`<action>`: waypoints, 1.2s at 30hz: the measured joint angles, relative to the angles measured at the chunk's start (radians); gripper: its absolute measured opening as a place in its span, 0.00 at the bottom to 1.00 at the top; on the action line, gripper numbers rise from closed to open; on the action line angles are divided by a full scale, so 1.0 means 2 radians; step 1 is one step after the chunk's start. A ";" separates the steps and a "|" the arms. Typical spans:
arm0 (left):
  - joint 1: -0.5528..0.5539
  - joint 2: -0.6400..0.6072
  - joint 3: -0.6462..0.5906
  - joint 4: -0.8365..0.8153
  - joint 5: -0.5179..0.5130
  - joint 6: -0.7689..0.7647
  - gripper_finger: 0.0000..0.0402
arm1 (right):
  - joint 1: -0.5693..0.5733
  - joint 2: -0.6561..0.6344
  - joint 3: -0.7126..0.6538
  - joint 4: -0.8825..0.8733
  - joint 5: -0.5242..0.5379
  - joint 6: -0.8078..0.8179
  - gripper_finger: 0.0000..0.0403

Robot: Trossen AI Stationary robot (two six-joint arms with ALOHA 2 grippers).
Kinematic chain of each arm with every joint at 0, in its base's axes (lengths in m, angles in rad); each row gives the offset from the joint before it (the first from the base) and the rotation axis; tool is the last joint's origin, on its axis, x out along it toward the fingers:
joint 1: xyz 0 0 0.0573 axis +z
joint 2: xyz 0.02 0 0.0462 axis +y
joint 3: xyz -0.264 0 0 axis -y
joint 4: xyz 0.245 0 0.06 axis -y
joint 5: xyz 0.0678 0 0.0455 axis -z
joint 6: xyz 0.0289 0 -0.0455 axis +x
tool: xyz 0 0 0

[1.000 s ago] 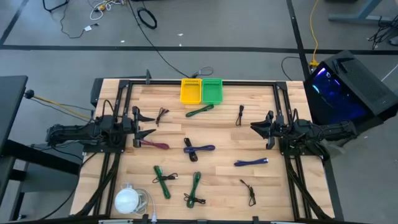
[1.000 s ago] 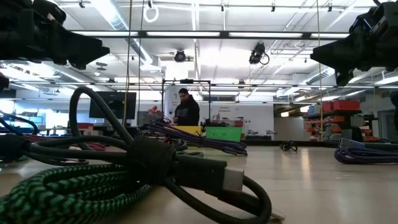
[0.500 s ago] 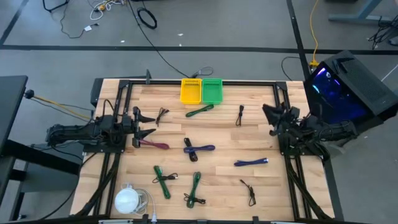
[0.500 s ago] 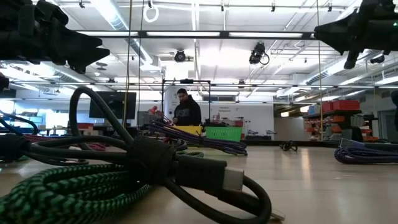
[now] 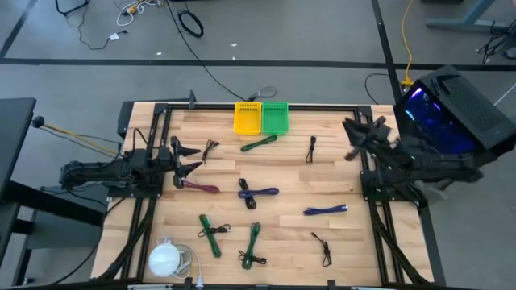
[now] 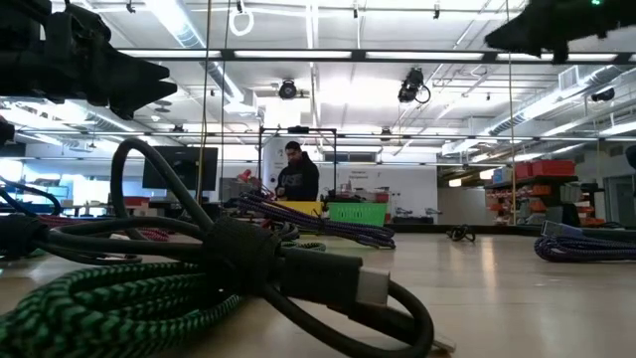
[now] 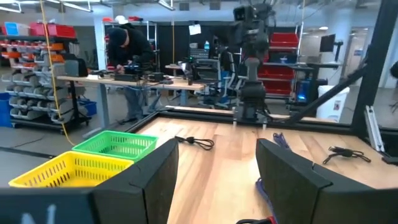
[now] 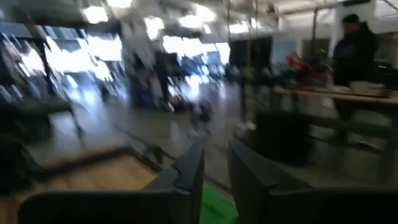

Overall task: Pick & Place USB Port
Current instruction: Put the black usb cable into the green bin

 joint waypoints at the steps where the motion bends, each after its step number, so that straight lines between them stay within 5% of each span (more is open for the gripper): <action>1: 0.000 0.000 0.000 0.000 0.000 -0.003 0.55 | -0.017 0.028 0.028 -0.037 0.006 0.006 0.20; 6: 0.000 0.000 0.000 0.000 0.001 -0.045 0.55 | -0.140 0.162 0.119 -0.207 -0.039 0.067 0.22; 9: 0.000 0.000 0.000 0.000 0.001 -0.059 0.55 | -0.216 0.230 0.120 -0.224 -0.113 0.062 0.22; 12: 0.000 0.000 0.000 0.000 0.001 -0.068 0.55 | -0.257 0.292 0.120 -0.211 -0.130 0.030 0.20; 15: 0.000 0.000 0.000 0.000 0.001 -0.069 0.55 | -0.259 0.342 0.120 -0.177 -0.146 0.020 0.17; 19: 0.000 0.000 0.000 -0.001 0.001 -0.069 0.55 | -0.261 0.405 0.120 -0.157 -0.228 0.130 0.12; 25: 0.000 0.000 0.000 -0.001 0.001 -0.069 0.55 | -0.258 0.507 0.120 -0.152 -0.283 0.186 0.08; 31: 0.000 0.000 0.000 -0.001 0.001 -0.068 0.55 | -0.258 0.567 0.120 -0.117 -0.375 0.192 0.22; 36: 0.000 0.000 0.000 -0.001 0.001 -0.068 0.55 | -0.258 0.569 0.120 -0.113 -0.387 0.203 0.42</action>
